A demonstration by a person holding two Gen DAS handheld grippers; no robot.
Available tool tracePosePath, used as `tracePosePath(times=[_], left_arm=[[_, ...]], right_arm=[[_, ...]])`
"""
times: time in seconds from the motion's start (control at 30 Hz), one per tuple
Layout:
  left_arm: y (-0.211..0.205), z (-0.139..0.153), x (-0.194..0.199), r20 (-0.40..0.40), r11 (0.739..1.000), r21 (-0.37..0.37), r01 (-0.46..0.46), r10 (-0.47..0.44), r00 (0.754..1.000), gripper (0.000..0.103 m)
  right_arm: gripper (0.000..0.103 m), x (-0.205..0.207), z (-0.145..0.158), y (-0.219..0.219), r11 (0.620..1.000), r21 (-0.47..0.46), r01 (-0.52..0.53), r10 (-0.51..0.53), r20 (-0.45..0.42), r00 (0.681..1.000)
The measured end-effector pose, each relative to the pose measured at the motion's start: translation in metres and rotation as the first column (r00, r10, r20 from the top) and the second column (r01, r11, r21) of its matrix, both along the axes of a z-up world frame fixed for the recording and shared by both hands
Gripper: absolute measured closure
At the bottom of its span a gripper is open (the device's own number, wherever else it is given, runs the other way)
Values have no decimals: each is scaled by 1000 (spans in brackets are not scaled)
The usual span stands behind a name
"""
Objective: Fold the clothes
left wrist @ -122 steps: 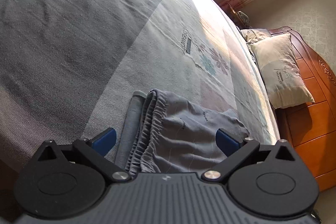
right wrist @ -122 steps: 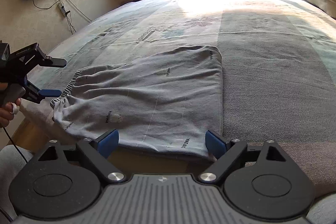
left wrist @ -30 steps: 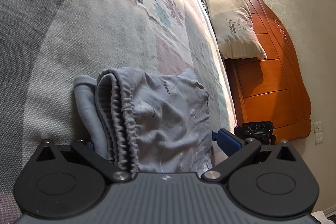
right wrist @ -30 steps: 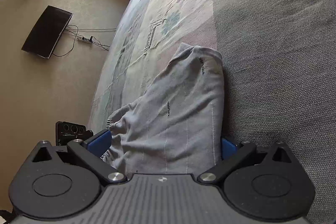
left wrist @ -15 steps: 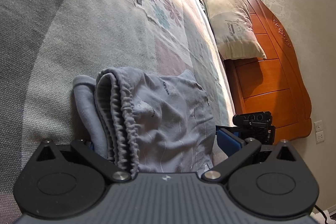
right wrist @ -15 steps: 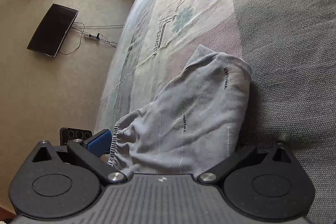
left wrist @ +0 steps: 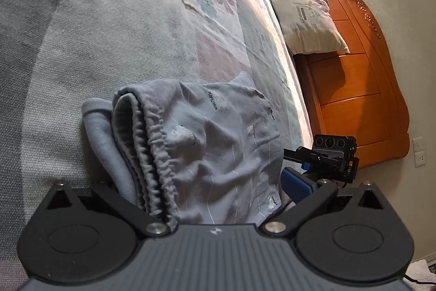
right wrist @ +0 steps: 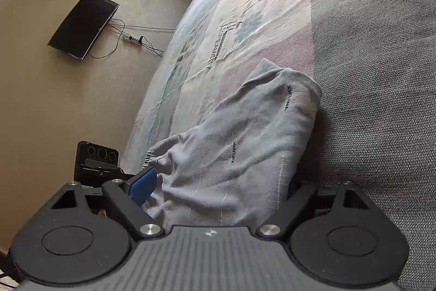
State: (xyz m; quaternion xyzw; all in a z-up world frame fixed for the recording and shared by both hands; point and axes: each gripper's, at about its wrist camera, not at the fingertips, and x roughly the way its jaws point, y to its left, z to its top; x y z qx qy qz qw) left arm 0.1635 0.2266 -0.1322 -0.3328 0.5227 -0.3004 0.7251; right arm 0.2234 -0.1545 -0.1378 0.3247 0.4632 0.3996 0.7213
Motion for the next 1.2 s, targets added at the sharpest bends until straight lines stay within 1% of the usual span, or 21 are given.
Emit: tracePosePath(times=[0.03,0.07,0.1,0.13,0.2,0.23,0.27,0.3,0.37,0.43,0.5,0.57,0.63,0.7,0.73,0.77,0.8,0.83,0.87,1.03,1.2], left_arm=[[1,-1,1,-6,1000,-6,-1,1,1000,2],[5,-2,-1,-9,1000,-7,-13,13,1000,7],[9,-3,-3,-10,1000,-7,-28,28,1000,15],[14,-5,-6,-12,999,-7,-42,42,999,21],[22,-10,-10,-19,997,-15,-79,79,997,41],[26,-14,-13,-24,994,-25,-105,104,994,46],[30,-18,-15,-30,991,-35,-130,129,991,55],[35,-22,-18,-36,987,-44,-155,154,987,66],[41,-30,-21,-44,981,-55,-186,184,982,77],[43,-33,-24,-40,977,-72,-201,198,979,77],[41,-31,-23,-28,978,-56,-199,198,980,77],[40,-31,-23,-26,978,-57,-199,198,980,77],[41,-31,-21,-24,979,-60,-197,196,980,77],[40,-32,-21,-21,978,-64,-198,197,980,77],[41,-33,-21,-20,978,-67,-198,197,980,77],[41,-33,-21,-18,978,-68,-199,198,980,77],[41,-33,-21,-16,978,-68,-199,198,980,77],[41,-33,-21,-14,978,-68,-199,198,980,77],[40,-32,-22,-11,978,-67,-199,199,980,77],[38,-30,-26,4,975,-58,-213,213,977,77],[33,-22,-31,31,978,-18,-209,210,977,78]], right_arm=[[14,-1,0,0,1000,1,-1,1,4,1000],[14,-1,0,0,1000,2,-3,3,9,1000],[15,-1,0,-1,1000,2,-4,4,13,1000],[16,-2,0,-2,1000,0,-6,6,17,1000],[18,-2,-1,-3,1000,-3,-10,10,26,1000],[20,-3,-1,-4,1000,-4,-11,11,30,999],[22,-3,-2,-6,1000,-5,-9,9,35,999],[27,-4,-3,-8,1000,-6,-5,5,42,999],[37,-5,-6,-14,1000,3,10,-10,49,999],[48,-5,-11,-21,999,30,30,-31,36,999],[48,-5,-12,-24,998,41,53,-54,10,998],[47,-6,-7,-18,997,12,79,-79,-25,997],[40,-9,-2,-6,999,-31,38,-38,-11,999],[40,-11,-1,1,999,-48,12,-12,15,1000],[43,-10,-2,1,999,-46,11,-10,15,1000],[49,-6,-6,-2,999,-38,19,-19,-1,1000],[70,-3,-11,-6,999,-27,33,-34,-29,999],[96,1,-20,-12,998,-15,55,-56,-72,996],[96,3,-25,-16,998,-9,69,-69,-94,993],[95,-2,-22,-12,996,-20,84,-85,-63,994],[92,-9,-16,-9,991,-45,123,-125,-39,991]])
